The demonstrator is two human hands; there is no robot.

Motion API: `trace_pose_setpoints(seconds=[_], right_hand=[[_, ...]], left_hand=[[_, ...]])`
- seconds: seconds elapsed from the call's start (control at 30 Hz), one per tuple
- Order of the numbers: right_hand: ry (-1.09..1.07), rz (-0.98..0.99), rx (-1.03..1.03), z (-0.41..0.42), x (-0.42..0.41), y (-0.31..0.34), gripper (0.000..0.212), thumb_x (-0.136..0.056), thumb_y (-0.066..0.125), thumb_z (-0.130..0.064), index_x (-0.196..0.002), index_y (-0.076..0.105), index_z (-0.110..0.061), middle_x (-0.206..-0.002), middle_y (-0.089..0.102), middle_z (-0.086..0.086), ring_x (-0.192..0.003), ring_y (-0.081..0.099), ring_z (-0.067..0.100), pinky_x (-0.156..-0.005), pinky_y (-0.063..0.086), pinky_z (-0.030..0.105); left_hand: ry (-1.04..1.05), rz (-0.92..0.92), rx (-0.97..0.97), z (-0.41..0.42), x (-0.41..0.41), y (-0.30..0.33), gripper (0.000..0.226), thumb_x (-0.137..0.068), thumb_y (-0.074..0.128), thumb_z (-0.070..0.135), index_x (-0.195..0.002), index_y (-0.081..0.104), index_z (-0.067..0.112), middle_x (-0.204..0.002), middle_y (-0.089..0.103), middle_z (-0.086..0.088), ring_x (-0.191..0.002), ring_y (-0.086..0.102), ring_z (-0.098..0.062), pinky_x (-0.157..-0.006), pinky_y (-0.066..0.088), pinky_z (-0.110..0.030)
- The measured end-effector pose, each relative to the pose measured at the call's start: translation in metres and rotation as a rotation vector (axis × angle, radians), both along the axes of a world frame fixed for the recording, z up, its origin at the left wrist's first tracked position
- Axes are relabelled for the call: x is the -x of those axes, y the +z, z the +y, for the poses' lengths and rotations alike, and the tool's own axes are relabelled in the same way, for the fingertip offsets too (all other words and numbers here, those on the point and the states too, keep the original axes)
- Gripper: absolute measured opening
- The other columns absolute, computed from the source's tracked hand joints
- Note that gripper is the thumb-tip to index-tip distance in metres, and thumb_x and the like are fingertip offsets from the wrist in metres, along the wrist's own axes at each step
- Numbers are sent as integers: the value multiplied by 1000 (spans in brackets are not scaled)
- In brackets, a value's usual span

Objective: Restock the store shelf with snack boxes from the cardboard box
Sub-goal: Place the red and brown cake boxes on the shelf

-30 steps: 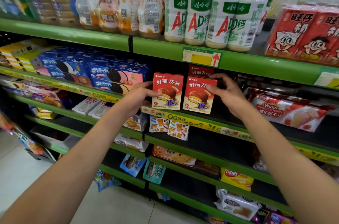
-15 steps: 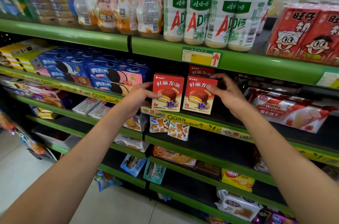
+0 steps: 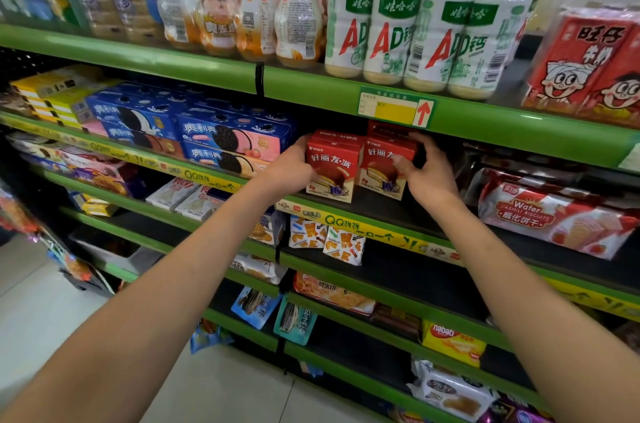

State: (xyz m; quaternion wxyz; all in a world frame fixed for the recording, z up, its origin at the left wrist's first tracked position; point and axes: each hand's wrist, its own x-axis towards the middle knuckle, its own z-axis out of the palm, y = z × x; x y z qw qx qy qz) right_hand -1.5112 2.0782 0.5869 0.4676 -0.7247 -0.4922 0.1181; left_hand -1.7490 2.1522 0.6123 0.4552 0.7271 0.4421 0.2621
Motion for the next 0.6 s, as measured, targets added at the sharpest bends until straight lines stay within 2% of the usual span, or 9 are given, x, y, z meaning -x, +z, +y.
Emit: trace_pose_setpoints(seconds=[0.03,0.07,0.1,0.17,0.23,0.3,0.43,0.53,0.6], right_hand=[[-3,-1,3,1,1,0,52,-92,66,-38,-140,45,-36,-140,50,8,-128,50,27,-98,37,30],[-5,-6,2,1,2,-1,53,-92,66,-38,-140,45,-36,-139,50,9,-127,50,27,-96,36,28],[-9,-15,-3,1,3,-2,53,-92,66,-37,-141,45,-34,-138,51,10,-127,50,28,-96,35,27],[-32,-26,-22,2,6,-2,53,-93,66,-35,-141,46,-31,-137,51,12,-127,50,29,-97,35,27],[-59,-23,-31,5,9,-1,50,-94,65,-34,-140,47,-30,-136,52,12,-127,50,29,-99,36,29],[-71,-16,-30,8,12,2,48,-94,65,-33,-139,48,-30,-134,53,11,-126,51,28,-102,39,33],[-31,-11,-21,12,16,2,46,-93,66,-33,-136,49,-32,-132,54,10,-123,53,28,-102,43,36],[43,-16,-3,17,23,1,46,-94,65,-32,-137,49,-34,-136,53,9,-122,54,28,-103,44,37],[81,-29,-3,22,33,2,46,-95,63,-31,-139,49,-33,-140,53,7,-127,51,25,-104,39,30]], left_hand=[[23,18,-89,-3,-2,1,78,-84,63,-3,-149,28,23,-125,58,0,-106,57,-12,-80,47,-24],[43,47,-223,-6,-3,2,83,-84,63,1,-153,21,22,-135,51,-3,-111,55,-13,-85,50,-27],[54,92,-397,-9,-4,1,85,-84,64,6,-155,19,21,-145,43,-5,-123,50,-18,-97,48,-35],[3,263,-751,-13,-8,0,81,-83,63,16,-154,25,20,-156,33,-6,-142,30,-27,-117,28,-46],[-99,507,-940,-16,-15,0,77,-82,62,24,-152,31,21,-157,34,-5,-146,23,-28,-120,14,-49],[-134,609,-984,-17,-18,-3,75,-82,62,26,-151,34,22,-155,37,-3,-145,26,-27,-120,11,-49],[-125,468,-1062,-15,-7,-11,65,-82,64,15,-144,46,22,-146,49,0,-139,36,-25,-119,16,-47],[-122,444,-1081,-13,2,-13,60,-84,62,14,-142,48,21,-141,52,0,-135,40,-24,-118,19,-48],[-121,439,-1089,-13,3,-11,57,-84,61,16,-140,50,20,-138,54,-1,-131,43,-25,-117,21,-49]])
